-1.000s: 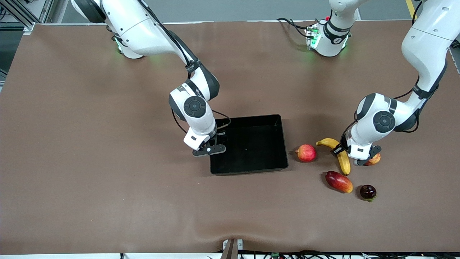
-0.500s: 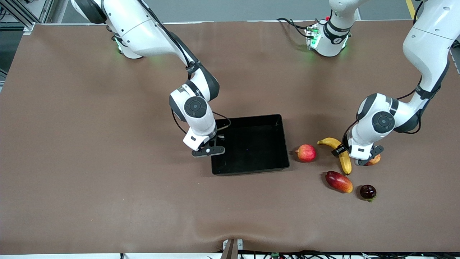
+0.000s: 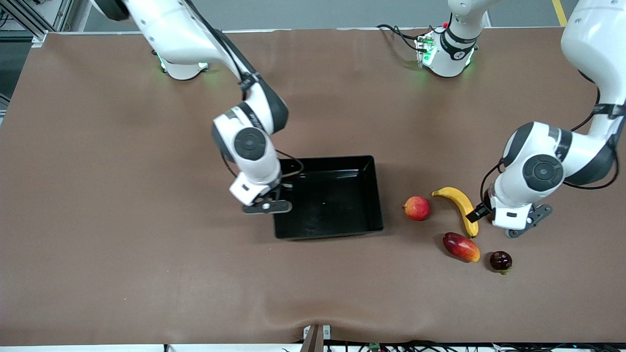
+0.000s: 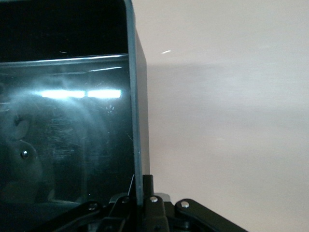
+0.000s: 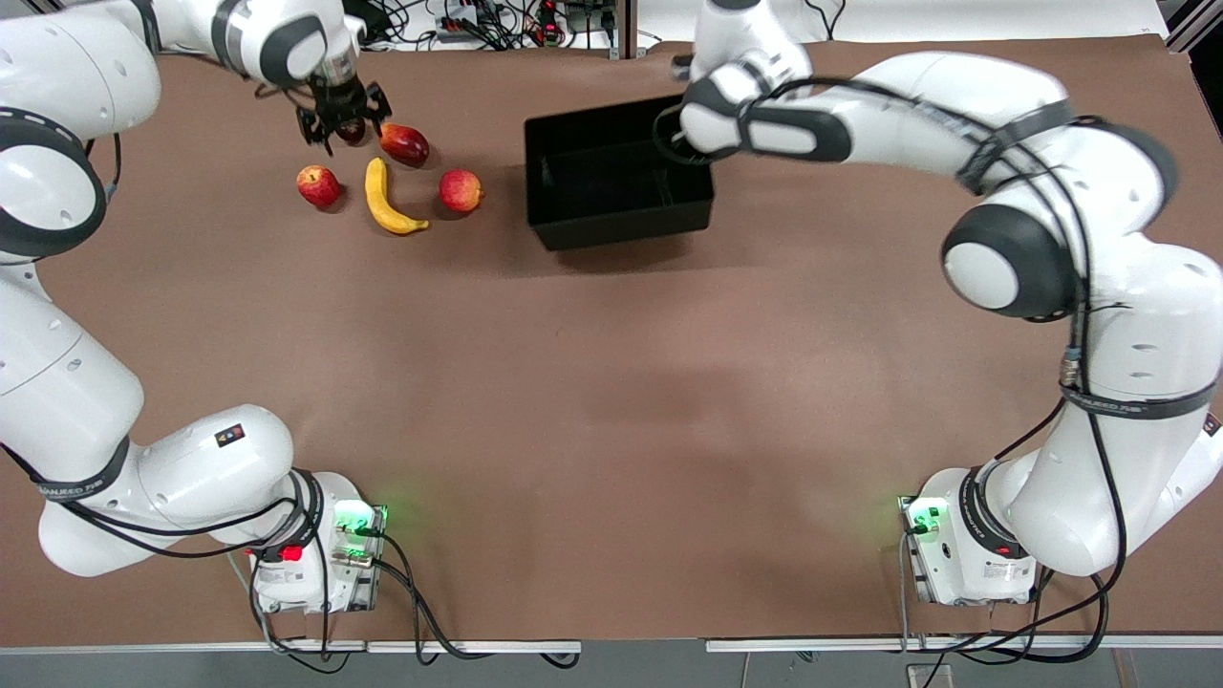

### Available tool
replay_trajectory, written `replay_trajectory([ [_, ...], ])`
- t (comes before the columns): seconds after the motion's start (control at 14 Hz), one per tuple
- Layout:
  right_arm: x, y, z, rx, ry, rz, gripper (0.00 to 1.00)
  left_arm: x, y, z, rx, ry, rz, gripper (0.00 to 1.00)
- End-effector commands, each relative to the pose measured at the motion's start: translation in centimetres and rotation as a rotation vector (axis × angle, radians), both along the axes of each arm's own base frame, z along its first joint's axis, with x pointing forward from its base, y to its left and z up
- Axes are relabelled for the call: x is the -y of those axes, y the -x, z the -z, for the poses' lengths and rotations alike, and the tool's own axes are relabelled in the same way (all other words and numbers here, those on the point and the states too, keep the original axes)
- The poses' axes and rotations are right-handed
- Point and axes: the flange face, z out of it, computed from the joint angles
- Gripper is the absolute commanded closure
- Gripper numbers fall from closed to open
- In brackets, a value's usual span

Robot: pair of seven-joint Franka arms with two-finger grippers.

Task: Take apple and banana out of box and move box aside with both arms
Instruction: 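Drag the black tray away from the fruits with the right gripper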

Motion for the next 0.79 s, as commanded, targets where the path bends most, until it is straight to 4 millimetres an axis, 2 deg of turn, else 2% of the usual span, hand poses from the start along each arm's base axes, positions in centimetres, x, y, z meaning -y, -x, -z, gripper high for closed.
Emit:
replay_trajectory([
  [0.0,5.6,-0.5,-6.5,-0.011,-0.001,0.078,1.00,-0.4,-1.7,-3.5,-0.022,0.006,0.005,0.00],
  [0.14,9.4,-0.8,-8.8,-0.032,-0.016,0.142,1.00,-1.7,-2.7,-5.3,-0.033,0.041,0.072,0.00],
  [0.29,14.5,-1.5,-10.1,-0.078,-0.027,0.132,1.00,-2.7,-2.8,-7.1,-0.034,0.039,0.162,0.00],
  [0.5,24.5,-2.4,-10.4,-0.160,-0.036,0.127,1.00,-4.6,-3.2,-11.8,-0.070,0.062,0.246,0.00],
  [0.57,27.7,-2.3,-9.8,-0.175,-0.038,0.132,1.00,-4.9,-3.2,-13.2,-0.067,0.095,0.276,0.00],
  [0.71,32.7,-2.0,-8.8,-0.194,-0.048,0.130,1.00,-6.5,-2.5,-16.3,-0.036,0.134,0.312,0.00],
])
